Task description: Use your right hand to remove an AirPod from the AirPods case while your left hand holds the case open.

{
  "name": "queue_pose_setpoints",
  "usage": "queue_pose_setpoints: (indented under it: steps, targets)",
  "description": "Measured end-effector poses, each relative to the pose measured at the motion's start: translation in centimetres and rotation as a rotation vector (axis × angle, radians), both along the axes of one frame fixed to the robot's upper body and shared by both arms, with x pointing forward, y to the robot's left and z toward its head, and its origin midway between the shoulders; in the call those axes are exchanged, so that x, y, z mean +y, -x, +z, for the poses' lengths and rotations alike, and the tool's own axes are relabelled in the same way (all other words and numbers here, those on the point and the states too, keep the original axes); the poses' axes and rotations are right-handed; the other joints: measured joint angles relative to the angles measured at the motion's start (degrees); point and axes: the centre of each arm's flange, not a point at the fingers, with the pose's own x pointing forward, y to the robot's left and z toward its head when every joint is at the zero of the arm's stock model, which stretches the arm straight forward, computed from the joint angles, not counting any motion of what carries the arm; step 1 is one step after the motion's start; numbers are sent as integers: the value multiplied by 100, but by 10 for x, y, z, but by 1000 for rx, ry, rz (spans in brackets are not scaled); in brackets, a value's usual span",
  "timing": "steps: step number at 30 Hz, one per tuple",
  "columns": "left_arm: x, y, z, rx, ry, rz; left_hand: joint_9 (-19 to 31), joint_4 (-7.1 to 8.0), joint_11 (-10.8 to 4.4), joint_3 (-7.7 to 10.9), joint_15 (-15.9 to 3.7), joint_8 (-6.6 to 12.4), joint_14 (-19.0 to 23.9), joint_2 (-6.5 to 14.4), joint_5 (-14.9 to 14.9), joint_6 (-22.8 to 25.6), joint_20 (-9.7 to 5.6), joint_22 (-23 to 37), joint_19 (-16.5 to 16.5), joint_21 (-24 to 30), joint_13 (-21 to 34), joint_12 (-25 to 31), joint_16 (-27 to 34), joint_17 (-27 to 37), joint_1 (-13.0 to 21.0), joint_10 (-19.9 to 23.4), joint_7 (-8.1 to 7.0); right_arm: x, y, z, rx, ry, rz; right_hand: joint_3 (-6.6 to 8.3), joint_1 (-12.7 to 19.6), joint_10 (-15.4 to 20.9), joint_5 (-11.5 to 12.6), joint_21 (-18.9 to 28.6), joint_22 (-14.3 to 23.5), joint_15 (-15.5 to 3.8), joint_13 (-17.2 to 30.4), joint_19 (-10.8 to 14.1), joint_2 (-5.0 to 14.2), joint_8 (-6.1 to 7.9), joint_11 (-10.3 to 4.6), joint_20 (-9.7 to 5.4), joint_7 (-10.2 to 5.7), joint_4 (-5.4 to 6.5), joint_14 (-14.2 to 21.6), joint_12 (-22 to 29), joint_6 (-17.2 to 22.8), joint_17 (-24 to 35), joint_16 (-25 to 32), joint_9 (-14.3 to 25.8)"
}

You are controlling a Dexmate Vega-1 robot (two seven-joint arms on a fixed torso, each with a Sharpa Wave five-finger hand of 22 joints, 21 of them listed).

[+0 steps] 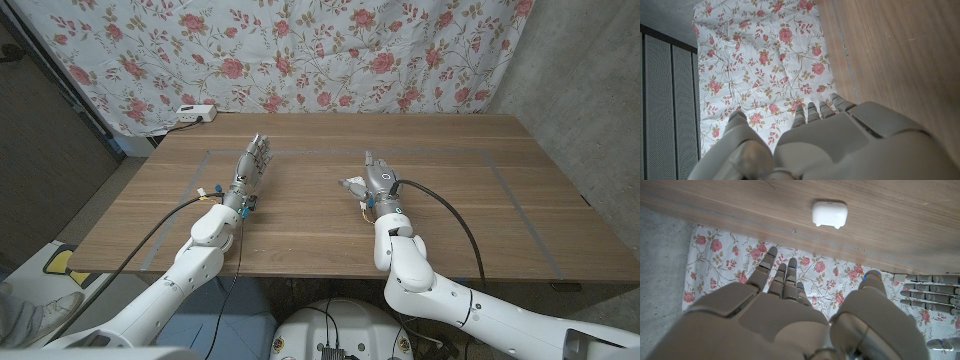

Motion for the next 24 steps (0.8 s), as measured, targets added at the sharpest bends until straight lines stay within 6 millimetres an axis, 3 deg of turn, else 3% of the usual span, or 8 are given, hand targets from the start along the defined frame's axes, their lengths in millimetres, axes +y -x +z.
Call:
queue_pose_setpoints:
  steps: [13, 24]
  targets:
    - [1, 1, 0, -7, 5, -4, 0, -23, 0, 23, 0, 0, 0, -29, 0, 0, 0, 0, 0, 0, 0, 0, 0, 0, 30, 0, 0, 8, -4, 3, -11, 5, -22, -48, -51, 323, 0, 74, 0, -132, 38, 389, -51, 66, -56, 40, 145, 48, 421, 85, 208, 0, 118, 0]
    - [1, 0, 0, -6, 5, -8, 0, -23, -22, 23, 0, 0, 0, -29, 0, 0, 0, 0, 0, 0, 0, 0, 0, 0, 30, 22, 0, 15, -6, 4, 5, 25, -48, -48, -74, 322, 0, 88, 0, -124, 38, 419, -74, 66, -56, 10, 199, 48, 429, 85, 216, -1, 118, 0]
